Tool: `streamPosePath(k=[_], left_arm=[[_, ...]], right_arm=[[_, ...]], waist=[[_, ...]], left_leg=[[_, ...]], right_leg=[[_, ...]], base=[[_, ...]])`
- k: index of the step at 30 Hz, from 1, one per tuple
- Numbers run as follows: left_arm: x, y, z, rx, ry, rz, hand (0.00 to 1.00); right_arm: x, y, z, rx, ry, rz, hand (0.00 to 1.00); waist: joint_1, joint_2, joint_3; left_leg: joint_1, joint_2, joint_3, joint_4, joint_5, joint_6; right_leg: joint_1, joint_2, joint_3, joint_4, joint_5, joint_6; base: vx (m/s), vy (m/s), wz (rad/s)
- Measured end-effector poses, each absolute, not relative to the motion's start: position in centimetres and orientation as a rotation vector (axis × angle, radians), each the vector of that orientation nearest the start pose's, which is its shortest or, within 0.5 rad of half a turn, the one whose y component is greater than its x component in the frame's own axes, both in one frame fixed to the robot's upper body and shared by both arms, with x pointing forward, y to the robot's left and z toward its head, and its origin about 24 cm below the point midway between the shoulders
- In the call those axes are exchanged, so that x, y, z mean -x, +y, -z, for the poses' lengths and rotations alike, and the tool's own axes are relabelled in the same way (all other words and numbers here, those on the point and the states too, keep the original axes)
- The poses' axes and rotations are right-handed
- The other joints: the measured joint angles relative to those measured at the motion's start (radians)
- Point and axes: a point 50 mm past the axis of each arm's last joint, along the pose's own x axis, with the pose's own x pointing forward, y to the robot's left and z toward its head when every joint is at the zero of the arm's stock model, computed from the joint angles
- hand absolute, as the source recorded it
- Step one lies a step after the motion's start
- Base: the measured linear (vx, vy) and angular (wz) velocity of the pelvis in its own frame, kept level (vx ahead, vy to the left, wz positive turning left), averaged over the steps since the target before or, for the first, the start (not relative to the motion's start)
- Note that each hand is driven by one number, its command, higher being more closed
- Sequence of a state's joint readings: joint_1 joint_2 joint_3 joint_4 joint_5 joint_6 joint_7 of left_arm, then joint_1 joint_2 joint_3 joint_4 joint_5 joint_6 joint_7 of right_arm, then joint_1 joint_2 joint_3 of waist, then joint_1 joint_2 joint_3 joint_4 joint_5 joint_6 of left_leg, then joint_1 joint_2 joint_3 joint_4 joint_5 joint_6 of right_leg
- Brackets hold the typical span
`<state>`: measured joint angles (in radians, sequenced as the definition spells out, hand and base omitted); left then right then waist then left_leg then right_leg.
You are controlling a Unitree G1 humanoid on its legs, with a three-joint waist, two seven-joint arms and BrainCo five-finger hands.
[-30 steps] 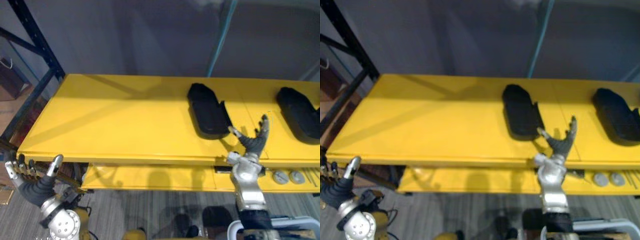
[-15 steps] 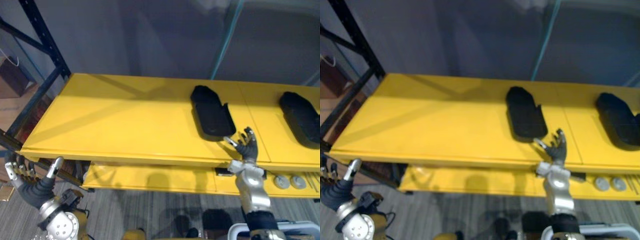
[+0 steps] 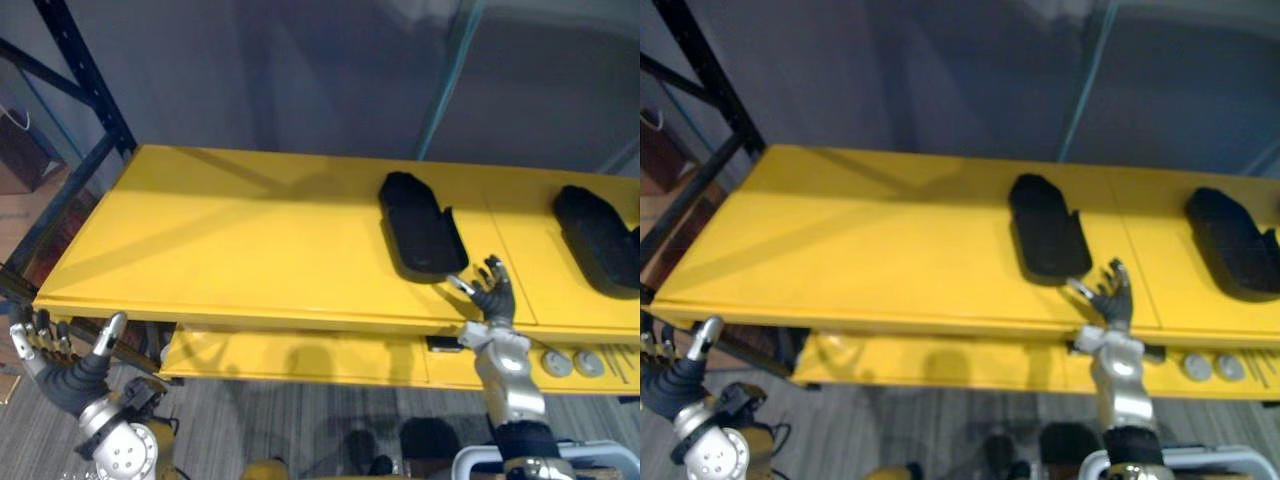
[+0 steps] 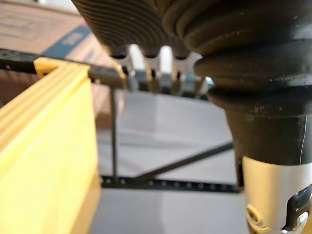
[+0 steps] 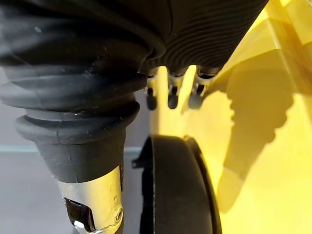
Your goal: Walk over and take plastic housings, then place them on the shelf
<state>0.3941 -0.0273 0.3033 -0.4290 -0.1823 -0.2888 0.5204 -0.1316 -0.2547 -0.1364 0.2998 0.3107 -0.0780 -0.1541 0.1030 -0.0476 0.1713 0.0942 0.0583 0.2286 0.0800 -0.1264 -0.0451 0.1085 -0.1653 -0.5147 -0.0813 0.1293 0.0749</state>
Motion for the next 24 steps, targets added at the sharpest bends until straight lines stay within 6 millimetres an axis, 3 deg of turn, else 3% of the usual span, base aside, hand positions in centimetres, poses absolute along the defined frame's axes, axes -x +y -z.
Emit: streamPosePath(k=[24], left_arm=[[-13.86, 25.8, -8.96, 0.088, -0.366, -0.901, 0.0]], right_arm=[[-27.2, -24.72, -3.04, -0.058, 0.063, 0.172, 0.0]], waist=[[-0.002, -0.01, 0.004]], left_leg=[[0.009, 0.0, 0.005, -0.002, 0.0, 0.0]], right_leg=[[0.002, 0.001, 0.005, 0.0, 0.0, 0.0]], base=[[0.0, 0.0, 0.0]])
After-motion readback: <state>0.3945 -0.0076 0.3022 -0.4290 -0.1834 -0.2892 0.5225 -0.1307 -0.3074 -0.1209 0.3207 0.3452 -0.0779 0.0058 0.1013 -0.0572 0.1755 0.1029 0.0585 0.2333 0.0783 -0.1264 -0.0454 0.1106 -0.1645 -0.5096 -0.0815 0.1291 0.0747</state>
